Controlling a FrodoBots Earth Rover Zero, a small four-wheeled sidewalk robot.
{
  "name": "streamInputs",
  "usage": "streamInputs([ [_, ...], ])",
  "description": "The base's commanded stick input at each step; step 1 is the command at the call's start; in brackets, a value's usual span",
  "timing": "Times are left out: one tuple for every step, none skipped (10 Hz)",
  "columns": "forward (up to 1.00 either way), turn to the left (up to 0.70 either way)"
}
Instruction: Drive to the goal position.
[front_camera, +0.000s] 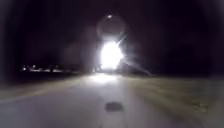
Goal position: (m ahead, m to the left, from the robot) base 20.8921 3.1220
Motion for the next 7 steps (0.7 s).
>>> streamInputs([
  [1.0, 0.0],
  [1.0, 0.0],
  [1.0, 0.0],
  [1.0, 0.0],
  [1.0, 0.0],
  [1.0, 0.0],
  [1.0, 0.0],
])
